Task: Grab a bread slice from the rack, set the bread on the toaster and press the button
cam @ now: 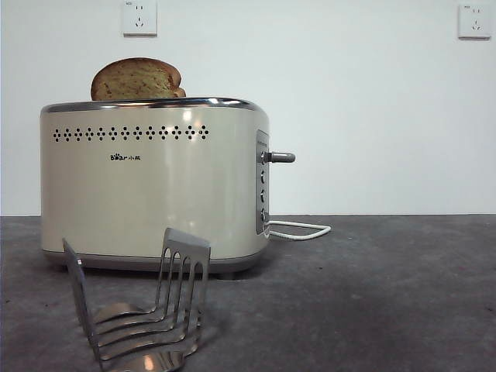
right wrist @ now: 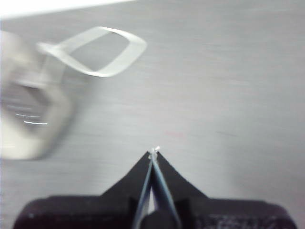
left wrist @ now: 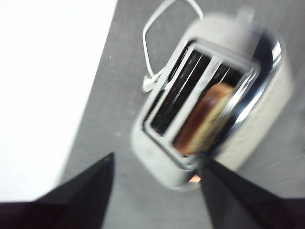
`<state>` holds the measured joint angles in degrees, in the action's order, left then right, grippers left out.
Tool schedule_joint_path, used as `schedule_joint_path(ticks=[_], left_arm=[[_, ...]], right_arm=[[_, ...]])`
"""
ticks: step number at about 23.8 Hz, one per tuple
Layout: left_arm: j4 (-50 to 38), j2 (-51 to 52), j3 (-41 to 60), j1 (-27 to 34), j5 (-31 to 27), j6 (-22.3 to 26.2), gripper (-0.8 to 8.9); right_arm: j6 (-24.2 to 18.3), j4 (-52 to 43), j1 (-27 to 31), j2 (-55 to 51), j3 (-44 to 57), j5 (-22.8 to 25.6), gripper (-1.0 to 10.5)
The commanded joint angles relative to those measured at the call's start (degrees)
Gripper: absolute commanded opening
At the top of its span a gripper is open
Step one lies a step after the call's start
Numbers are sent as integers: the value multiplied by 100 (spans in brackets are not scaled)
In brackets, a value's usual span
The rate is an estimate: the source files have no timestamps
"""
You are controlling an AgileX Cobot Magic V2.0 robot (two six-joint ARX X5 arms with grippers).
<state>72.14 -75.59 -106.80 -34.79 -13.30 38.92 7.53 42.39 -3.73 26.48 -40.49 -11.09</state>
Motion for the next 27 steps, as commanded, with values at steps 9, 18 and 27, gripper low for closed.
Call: schedule_joint_path(ticks=[9, 18, 27], left_arm=[[330, 772, 22, -39, 649, -3303, -6], [350, 1008, 28, -39, 1038, -3790, -7], [352, 1582, 595, -39, 1370, -3939, -7]], right_arm=[[1537, -2282, -2, 2192, -20, -3340, -6], [2503, -3499, -59, 4374, -407, -4752, -7], [2518, -2981, -741, 5698, -1943, -4527, -7]])
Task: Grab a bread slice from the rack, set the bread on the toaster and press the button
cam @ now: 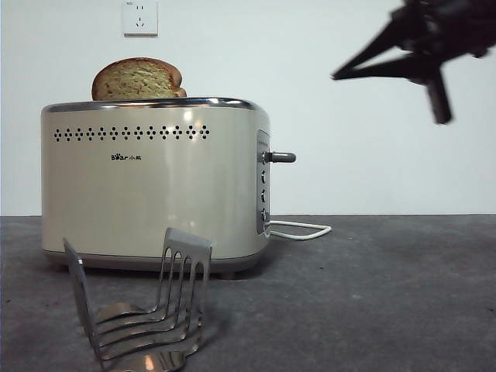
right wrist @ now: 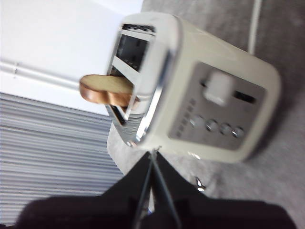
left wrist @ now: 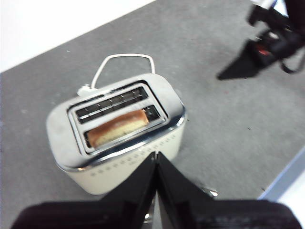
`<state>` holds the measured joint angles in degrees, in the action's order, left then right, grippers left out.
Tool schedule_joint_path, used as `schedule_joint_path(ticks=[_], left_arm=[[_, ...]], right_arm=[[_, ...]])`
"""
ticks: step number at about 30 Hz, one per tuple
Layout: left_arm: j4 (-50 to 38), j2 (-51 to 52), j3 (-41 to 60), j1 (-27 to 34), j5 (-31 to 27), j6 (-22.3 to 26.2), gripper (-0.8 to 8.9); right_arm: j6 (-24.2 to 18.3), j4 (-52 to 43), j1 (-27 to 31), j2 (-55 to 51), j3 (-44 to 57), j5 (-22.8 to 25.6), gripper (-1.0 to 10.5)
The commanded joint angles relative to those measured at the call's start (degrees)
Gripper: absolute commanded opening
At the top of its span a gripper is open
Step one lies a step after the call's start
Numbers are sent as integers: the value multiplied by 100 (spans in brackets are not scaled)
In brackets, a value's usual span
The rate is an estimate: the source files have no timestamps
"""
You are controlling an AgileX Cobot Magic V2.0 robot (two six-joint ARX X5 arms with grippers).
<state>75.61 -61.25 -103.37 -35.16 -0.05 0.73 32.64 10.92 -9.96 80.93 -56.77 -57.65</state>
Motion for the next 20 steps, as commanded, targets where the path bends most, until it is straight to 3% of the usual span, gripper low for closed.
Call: schedule_joint_path(ticks=[1, 8, 11, 16, 20], left_arm=[[4, 245, 391, -2, 24, -133, -7], [4, 979, 1576, -2, 2, -315, -5], [4, 1182, 1899, -2, -70, -487, -5], [4, 1379, 2135, -2, -752, -758, -5], [4, 1416, 2135, -2, -745, -826, -5]], right_arm=[[-11, 286, -170, 372, -483, 254, -7], [-483, 1252, -332, 1130, -1366, 597, -8], [-592, 1314, -409, 1434, -1523, 632, -8], [-697, 1311, -529, 1814, -1668, 667, -8], [-730, 1263, -575, 2059, -1722, 715, -8]])
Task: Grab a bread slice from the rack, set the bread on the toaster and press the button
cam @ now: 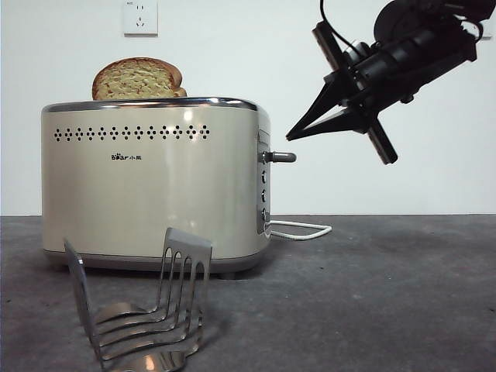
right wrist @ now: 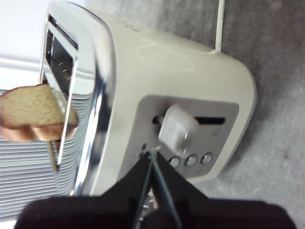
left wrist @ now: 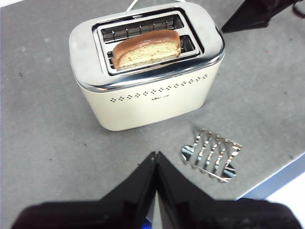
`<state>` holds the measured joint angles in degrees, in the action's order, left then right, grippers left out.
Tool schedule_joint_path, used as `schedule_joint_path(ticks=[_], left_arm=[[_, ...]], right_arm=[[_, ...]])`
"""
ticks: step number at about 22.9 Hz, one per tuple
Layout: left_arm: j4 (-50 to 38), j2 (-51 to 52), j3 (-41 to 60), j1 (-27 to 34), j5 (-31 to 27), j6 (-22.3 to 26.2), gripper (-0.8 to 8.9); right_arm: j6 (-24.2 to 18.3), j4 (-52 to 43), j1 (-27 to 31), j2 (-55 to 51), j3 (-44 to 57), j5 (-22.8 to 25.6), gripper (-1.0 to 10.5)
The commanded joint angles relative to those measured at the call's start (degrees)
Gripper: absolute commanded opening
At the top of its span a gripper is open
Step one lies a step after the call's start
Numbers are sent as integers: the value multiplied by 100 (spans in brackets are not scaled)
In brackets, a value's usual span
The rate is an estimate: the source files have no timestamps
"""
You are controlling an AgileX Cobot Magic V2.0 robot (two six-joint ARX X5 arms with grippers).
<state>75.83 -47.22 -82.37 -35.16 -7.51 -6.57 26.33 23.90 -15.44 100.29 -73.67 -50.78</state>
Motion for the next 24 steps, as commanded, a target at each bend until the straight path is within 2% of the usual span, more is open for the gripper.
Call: schedule_joint_path(ticks=[1, 6, 24], left_arm=[[-17, 13, 35, -2, 0, -96, -5], [-17, 9, 35, -2, 0, -92, -5], [-17, -31, 35, -2, 0, -92, -5]], right_arm=[[-96, -33, -31, 190, -37, 74, -8], [-107, -133, -35, 411, -39, 302, -7], [-90, -39, -72, 918, -39, 481, -7]])
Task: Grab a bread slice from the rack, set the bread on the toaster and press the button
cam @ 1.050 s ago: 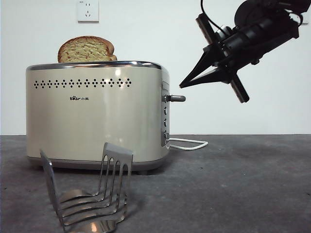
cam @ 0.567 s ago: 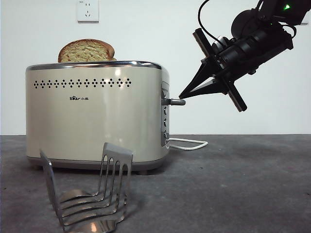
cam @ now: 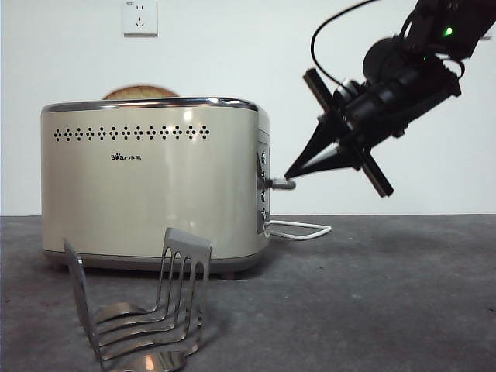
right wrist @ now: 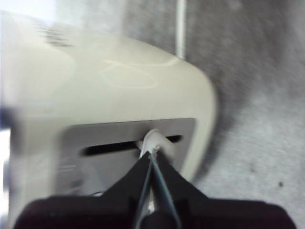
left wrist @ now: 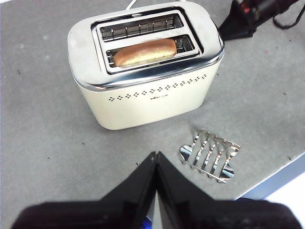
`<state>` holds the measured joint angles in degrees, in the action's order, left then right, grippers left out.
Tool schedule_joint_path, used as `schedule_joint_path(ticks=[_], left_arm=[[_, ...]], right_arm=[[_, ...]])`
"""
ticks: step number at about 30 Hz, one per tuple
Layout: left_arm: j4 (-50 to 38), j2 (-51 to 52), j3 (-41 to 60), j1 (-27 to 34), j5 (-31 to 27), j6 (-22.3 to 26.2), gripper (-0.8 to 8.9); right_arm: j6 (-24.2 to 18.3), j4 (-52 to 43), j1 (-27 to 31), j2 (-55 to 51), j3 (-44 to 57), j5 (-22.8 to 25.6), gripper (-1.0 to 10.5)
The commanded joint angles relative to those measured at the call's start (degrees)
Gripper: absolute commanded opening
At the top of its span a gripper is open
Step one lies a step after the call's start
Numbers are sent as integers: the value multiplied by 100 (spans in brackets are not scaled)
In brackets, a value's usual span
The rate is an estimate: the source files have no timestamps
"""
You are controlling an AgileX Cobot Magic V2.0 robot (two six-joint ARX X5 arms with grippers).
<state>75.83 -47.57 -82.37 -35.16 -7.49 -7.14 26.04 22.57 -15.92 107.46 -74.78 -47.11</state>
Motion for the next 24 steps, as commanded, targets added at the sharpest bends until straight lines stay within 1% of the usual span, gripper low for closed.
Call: schedule_joint_path(ticks=[1, 9, 17, 24], left_arm=[[-17, 4, 35, -2, -2, -35, -5], [-17, 4, 35, -2, -4, -31, -5], [-20, 0, 35, -2, -4, -31, -5], [-17, -39, 35, -2, -2, -33, -5]], right_arm=[[-66, 136, -24, 247, 72, 133, -7], [-81, 282, -24, 592, 72, 234, -7], [-59, 485, -24, 629, 72, 544, -7], [-61, 632, -24, 693, 72, 496, -7]])
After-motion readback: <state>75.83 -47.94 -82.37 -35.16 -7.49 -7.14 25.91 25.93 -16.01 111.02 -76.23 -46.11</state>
